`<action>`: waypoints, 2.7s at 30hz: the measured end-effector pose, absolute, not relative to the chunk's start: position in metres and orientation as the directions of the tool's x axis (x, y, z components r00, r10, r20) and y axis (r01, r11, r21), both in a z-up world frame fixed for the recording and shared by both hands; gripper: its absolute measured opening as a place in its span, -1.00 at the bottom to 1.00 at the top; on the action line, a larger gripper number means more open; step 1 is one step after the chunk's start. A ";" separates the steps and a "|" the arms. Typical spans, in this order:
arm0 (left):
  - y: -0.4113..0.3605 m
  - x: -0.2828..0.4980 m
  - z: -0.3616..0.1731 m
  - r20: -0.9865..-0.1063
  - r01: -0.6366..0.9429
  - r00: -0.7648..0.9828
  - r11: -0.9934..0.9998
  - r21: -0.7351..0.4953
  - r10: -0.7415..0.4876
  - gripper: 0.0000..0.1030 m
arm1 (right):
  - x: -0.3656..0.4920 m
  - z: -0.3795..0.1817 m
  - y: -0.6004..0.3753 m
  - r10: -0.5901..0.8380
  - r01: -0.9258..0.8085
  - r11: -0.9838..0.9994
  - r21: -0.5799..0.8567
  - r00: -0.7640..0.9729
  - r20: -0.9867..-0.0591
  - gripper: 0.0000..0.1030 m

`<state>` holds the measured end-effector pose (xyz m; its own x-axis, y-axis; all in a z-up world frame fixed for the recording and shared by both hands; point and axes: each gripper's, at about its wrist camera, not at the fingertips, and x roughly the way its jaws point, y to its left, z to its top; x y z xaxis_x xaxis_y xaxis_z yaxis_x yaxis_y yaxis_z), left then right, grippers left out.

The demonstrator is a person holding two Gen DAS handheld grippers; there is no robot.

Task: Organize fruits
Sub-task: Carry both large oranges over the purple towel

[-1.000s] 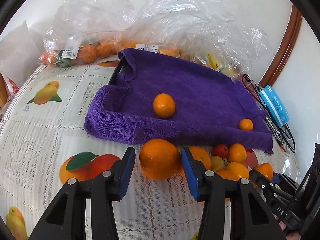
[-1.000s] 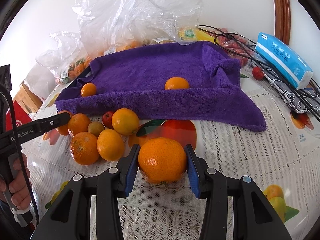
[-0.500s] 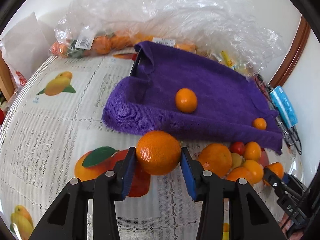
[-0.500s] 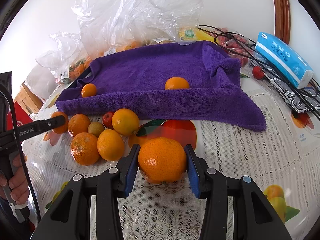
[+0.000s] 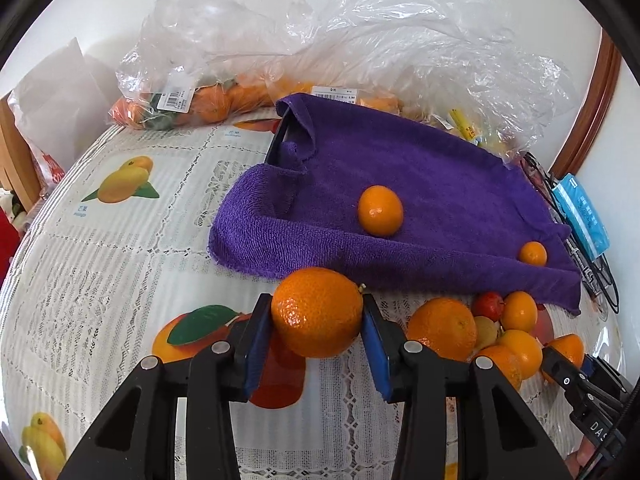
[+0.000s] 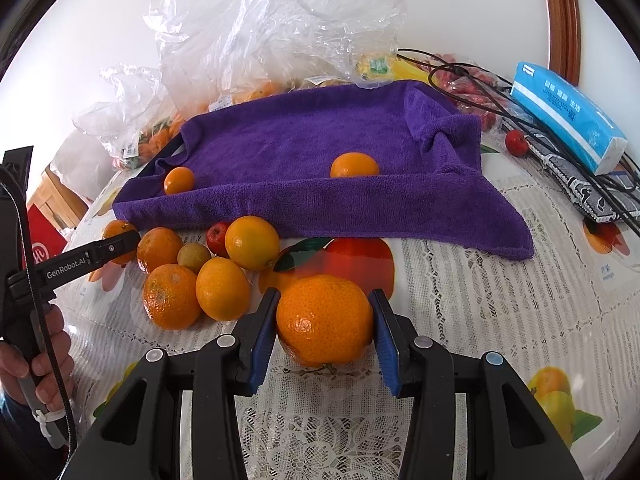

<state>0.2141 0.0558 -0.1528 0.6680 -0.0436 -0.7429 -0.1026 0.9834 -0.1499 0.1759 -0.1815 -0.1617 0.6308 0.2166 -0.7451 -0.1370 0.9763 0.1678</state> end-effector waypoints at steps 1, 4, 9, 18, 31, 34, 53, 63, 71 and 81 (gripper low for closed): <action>0.056 0.214 -0.153 -0.743 -0.106 0.668 0.983 -0.153 -0.043 -0.21 | 0.176 -0.162 -0.181 0.215 -0.137 0.977 0.166 0.631 -0.745 -0.13; 0.056 0.213 -0.154 -0.743 -0.112 0.668 0.981 -0.158 -0.044 -0.21 | 0.176 -0.162 -0.180 0.209 -0.139 0.978 0.156 0.630 -0.748 -0.13; 0.060 0.214 -0.153 -0.736 -0.120 0.675 0.979 -0.166 -0.042 -0.21 | 0.175 -0.162 -0.181 0.220 -0.142 0.975 0.169 0.631 -0.744 -0.13; 0.064 0.204 -0.145 -0.723 -0.084 0.680 0.967 -0.238 -0.119 -0.22 | 0.166 -0.154 -0.190 0.211 -0.107 0.977 0.187 0.651 -0.729 -0.14; 0.040 0.197 -0.107 -0.676 -0.009 0.725 0.980 -0.201 -0.132 -0.22 | 0.178 -0.088 -0.187 0.171 -0.123 0.985 0.119 0.749 -0.640 -0.14; 0.035 0.203 -0.095 -0.660 -0.002 0.740 0.982 -0.190 -0.126 -0.22 | 0.193 -0.073 -0.179 0.174 -0.143 0.985 0.100 0.771 -0.613 -0.14; 0.024 0.248 -0.102 -0.641 0.019 0.759 0.988 -0.155 -0.116 -0.22 | 0.251 -0.091 -0.186 0.185 -0.132 0.983 0.130 0.769 -0.611 -0.14; 0.030 0.248 -0.114 -0.651 0.023 0.741 0.975 -0.221 -0.165 -0.22 | 0.254 -0.109 -0.194 0.138 -0.096 0.990 0.100 0.755 -0.641 -0.14; 0.028 0.251 -0.118 -0.667 0.016 0.727 0.975 -0.220 -0.163 -0.22 | 0.256 -0.112 -0.192 0.116 -0.092 0.993 0.071 0.752 -0.649 -0.14; 0.034 0.254 -0.120 -0.675 -0.002 0.718 0.969 -0.247 -0.170 -0.22 | 0.260 -0.117 -0.193 0.098 -0.069 0.995 0.070 0.734 -0.672 -0.14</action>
